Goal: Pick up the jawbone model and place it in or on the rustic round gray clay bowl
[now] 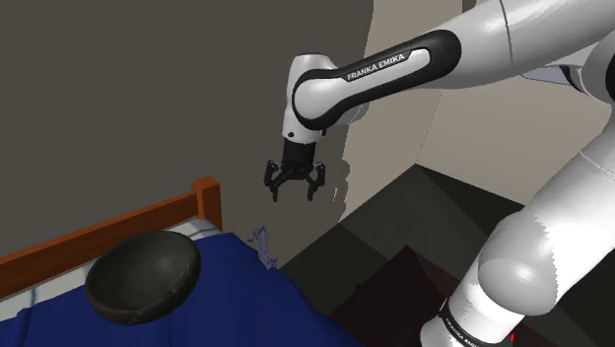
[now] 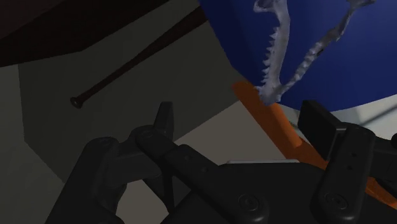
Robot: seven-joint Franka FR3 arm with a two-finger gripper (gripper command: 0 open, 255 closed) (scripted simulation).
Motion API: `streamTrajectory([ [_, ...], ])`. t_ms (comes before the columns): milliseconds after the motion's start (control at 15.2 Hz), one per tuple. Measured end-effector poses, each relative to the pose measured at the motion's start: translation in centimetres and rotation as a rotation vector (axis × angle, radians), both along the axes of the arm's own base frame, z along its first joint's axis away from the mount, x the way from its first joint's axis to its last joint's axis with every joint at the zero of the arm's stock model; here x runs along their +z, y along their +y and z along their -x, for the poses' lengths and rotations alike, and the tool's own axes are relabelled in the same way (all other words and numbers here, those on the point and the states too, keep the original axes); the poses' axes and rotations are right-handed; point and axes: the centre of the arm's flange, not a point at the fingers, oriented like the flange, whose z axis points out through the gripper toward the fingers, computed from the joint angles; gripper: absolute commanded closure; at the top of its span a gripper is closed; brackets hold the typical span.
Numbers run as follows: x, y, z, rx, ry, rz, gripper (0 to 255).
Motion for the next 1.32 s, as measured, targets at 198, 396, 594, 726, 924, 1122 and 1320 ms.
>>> streamTrajectory([
  [198, -2.7, 2.0, -1.9, -0.054, 0.029, -0.017, 0],
  [396, -5.6, 4.1, -3.6, -0.108, 0.058, -0.035, 0],
  [594, -7.6, 5.6, -4.6, -0.138, 0.074, -0.044, 0],
  [726, -8.9, 5.9, -4.5, -0.141, 0.075, -0.045, 0],
  [924, -10.3, 6.2, -4.3, -0.142, 0.076, -0.045, 0],
  [1122, -11.1, 6.3, -4.3, -0.143, 0.076, -0.045, 0],
  [1320, -11.2, 6.3, -4.2, -0.143, 0.076, -0.046, 0],
])
